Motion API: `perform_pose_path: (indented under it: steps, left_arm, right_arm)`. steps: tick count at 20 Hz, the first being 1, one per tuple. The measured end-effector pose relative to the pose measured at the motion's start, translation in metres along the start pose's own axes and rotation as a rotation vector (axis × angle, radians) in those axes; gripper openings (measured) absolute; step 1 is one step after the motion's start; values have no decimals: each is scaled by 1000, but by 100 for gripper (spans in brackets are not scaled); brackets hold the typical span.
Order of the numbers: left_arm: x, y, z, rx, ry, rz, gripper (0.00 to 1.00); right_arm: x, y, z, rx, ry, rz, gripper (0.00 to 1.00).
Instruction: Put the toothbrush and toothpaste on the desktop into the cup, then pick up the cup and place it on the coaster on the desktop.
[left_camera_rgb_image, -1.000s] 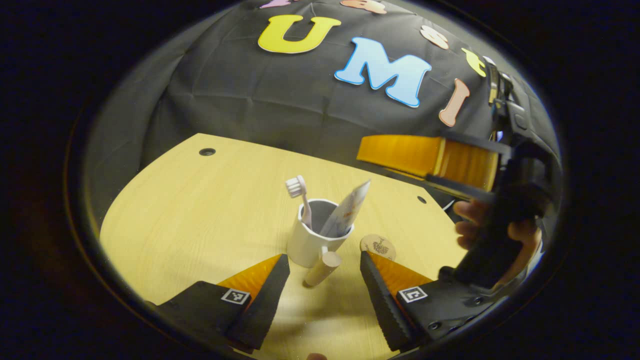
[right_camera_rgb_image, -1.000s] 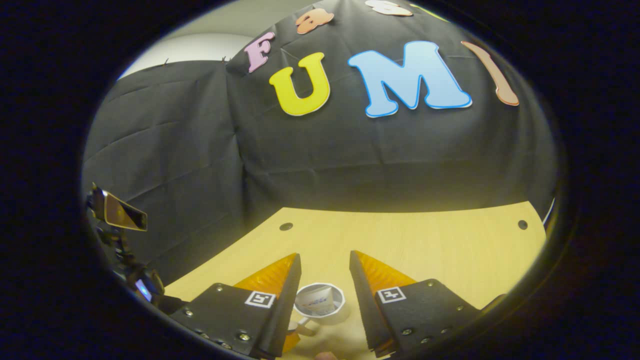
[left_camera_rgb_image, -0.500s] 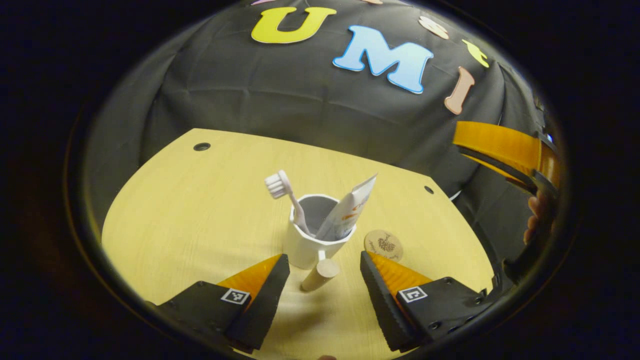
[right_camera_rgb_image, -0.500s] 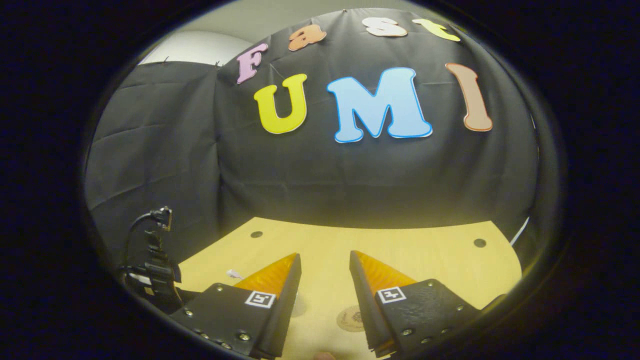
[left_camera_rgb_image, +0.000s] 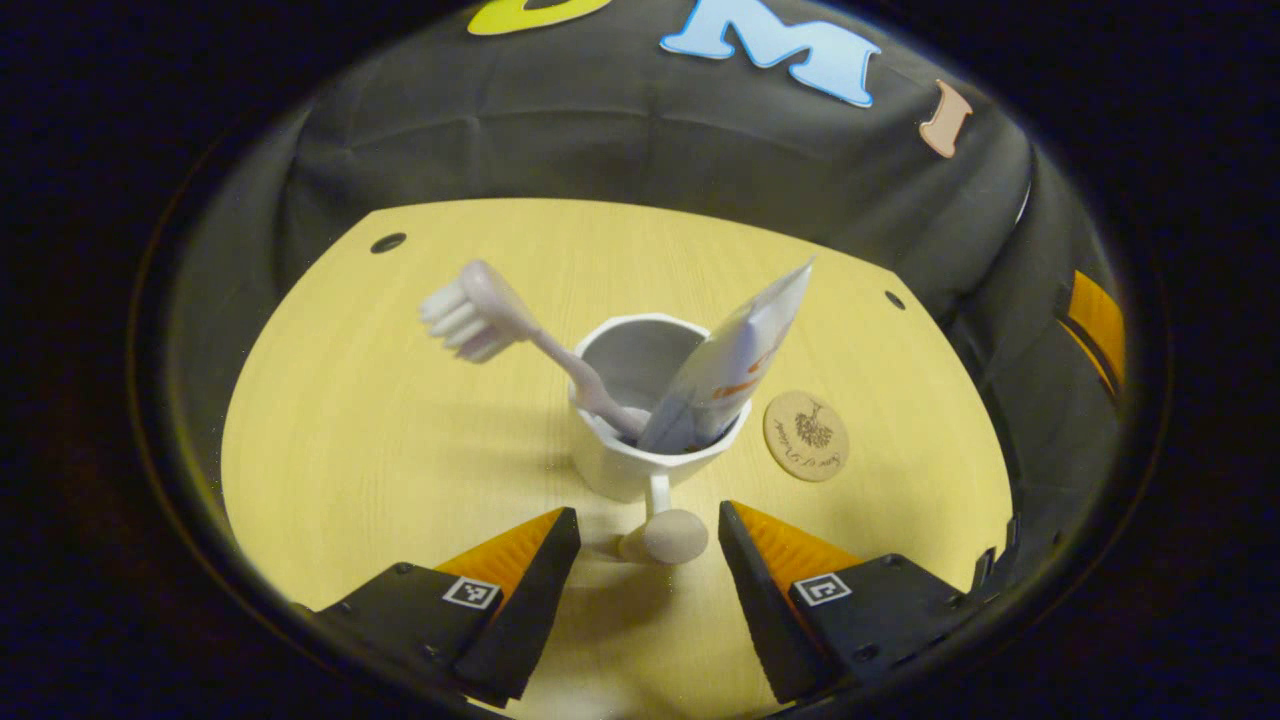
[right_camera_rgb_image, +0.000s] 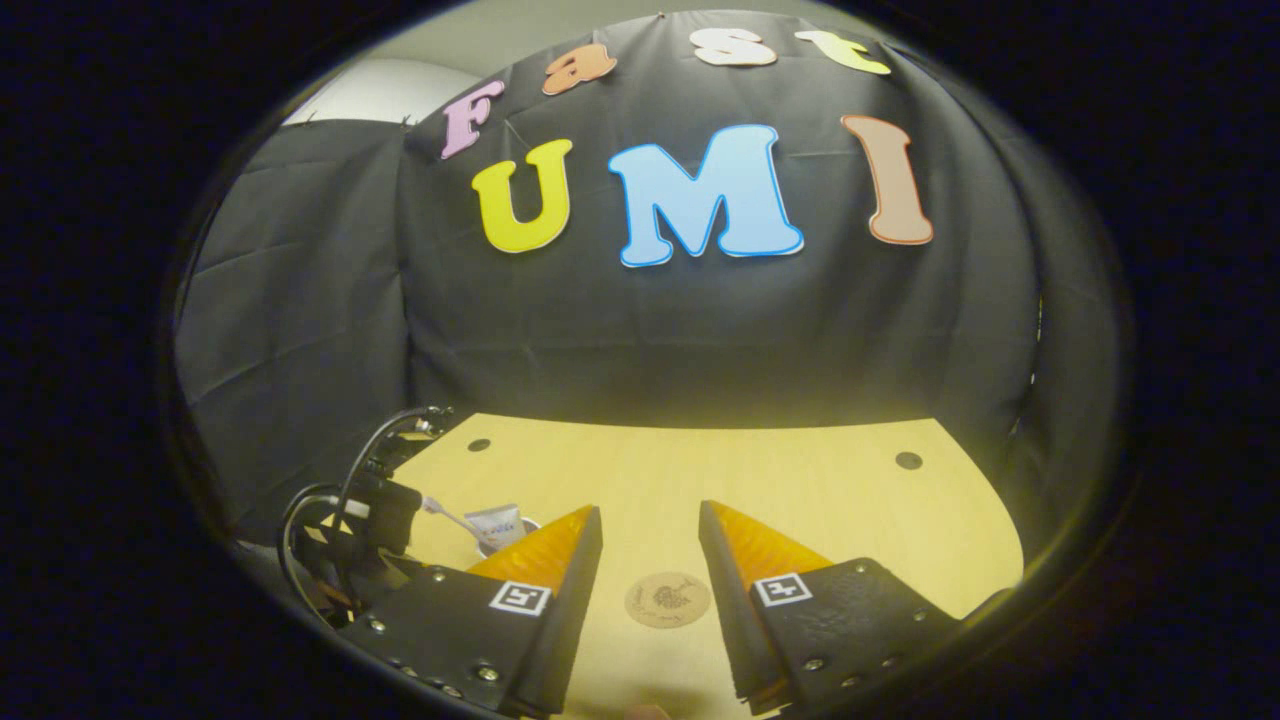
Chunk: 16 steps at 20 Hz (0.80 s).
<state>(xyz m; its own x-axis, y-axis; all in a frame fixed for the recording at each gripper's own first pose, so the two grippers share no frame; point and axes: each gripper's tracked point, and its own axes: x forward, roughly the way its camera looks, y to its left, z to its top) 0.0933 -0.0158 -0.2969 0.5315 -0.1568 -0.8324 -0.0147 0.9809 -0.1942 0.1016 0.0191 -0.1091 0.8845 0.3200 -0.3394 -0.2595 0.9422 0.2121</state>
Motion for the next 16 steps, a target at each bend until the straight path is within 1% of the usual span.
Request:
perform_pose_path:
  steps: [1,3,5,6,8,9,10,13,14,16]
  left_arm:
    - [2,3,0,22,16,16,96]
    - [8,5,4,53,33,41,96]
    - [14,1,8,57,57,54,91]
    - [19,3,6,59,71,67,86]
    - [24,2,4,51,99,79,85]
    - [26,3,2,46,111,88,75]
    - [29,4,1,39,122,95,67]
    - [34,8,-2,28,147,113,64]
    - [34,10,-3,32,152,122,53]
    - [36,8,-2,30,146,125,62]
  right_arm:
    - [-1,-5,-3,9,6,-7,59]
    - [-3,-12,-9,30,20,-17,59]
    - [-6,-20,-16,47,36,-26,59]
    - [-7,-25,-19,53,43,-32,59]
    - [-7,-34,-23,68,56,-45,59]
    - [-8,-39,-24,77,60,-52,59]
    - [-8,-44,-25,87,64,-61,59]
    - [-9,-58,-32,116,80,-82,59]
    - [-9,-60,-33,129,84,-84,59]
    - [-8,-63,-36,155,96,-85,59]
